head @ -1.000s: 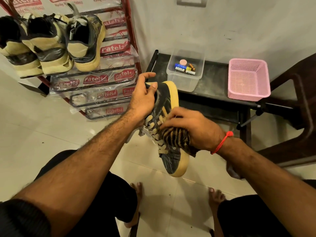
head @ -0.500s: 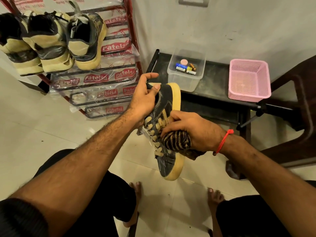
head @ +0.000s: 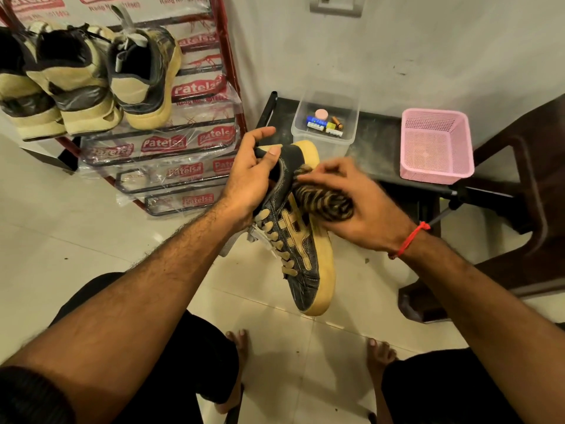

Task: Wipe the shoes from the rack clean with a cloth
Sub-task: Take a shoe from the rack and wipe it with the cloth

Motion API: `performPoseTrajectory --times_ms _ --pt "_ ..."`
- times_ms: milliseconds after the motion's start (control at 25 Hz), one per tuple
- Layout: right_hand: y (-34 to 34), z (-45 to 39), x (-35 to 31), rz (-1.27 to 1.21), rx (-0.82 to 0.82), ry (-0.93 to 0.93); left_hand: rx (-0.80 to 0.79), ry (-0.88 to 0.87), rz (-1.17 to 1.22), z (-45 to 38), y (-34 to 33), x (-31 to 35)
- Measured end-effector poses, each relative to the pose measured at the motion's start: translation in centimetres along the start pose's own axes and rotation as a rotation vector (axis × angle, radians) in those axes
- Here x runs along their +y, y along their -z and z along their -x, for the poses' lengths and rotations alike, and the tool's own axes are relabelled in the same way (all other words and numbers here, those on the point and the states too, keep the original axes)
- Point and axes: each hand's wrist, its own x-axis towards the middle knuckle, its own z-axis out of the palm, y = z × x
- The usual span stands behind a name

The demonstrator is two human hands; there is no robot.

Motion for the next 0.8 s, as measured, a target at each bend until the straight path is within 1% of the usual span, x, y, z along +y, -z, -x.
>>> performPoseTrajectory --times_ms 40,80,120,160,240,280,360,440,480,520,640,680,720,800 --pt "-0.6 0.3 -0.4 -0.009 -0.127 0.004 0.034 0.014 0.03 -0.1 0.1 0.1" --pt "-1.3 0.4 -0.7 -0.033 -0.2 0.003 0.064 0.031 0.059 -0.3 0.3 0.1" --pt "-2.0 0.5 -0.7 -0.063 -0.2 0.009 0.083 0.051 0.086 -0.3 0.4 0.1" --pt "-2.5 0.4 -0.7 -0.083 -0.128 0.025 0.089 0.07 0.106 -0.2 0.5 0.1" --pt "-3.2 0.0 -0.3 -0.094 0.091 0.042 0.076 0.091 0.12 0.0 0.3 0.0" --pt "-3.4 -0.1 -0.2 -0.095 0.176 0.03 0.067 0.091 0.121 0.1 0.1 -0.1" --pt "-3.6 -0.4 0.2 -0.053 0.271 0.039 0.076 0.076 0.135 0.1 -0.3 -0.1" --pt "-3.6 -0.5 0.2 0.001 0.297 0.125 0.128 0.068 0.166 -0.2 -0.2 -0.1" --pt "-3.5 -0.4 0.0 0.027 0.273 0.184 0.158 0.075 0.182 -0.4 0.0 -0.1" --pt "-3.4 -0.2 -0.2 0.05 0.211 0.25 0.185 0.091 0.196 -0.5 0.2 -0.1" --pt "-3.8 0.5 -0.9 0.13 -0.085 0.44 0.227 0.14 0.182 -0.7 0.8 -0.1" --pt "-4.0 0.6 -0.9 0.15 -0.134 0.473 0.216 0.148 0.17 -0.6 0.7 -0.1" --pt "-4.0 0.6 -0.8 0.162 -0.135 0.485 0.191 0.146 0.152 -0.6 0.5 -0.3" --pt "-3.8 0.4 -0.7 0.176 -0.038 0.468 0.096 0.115 0.112 -0.2 -0.1 -0.4"
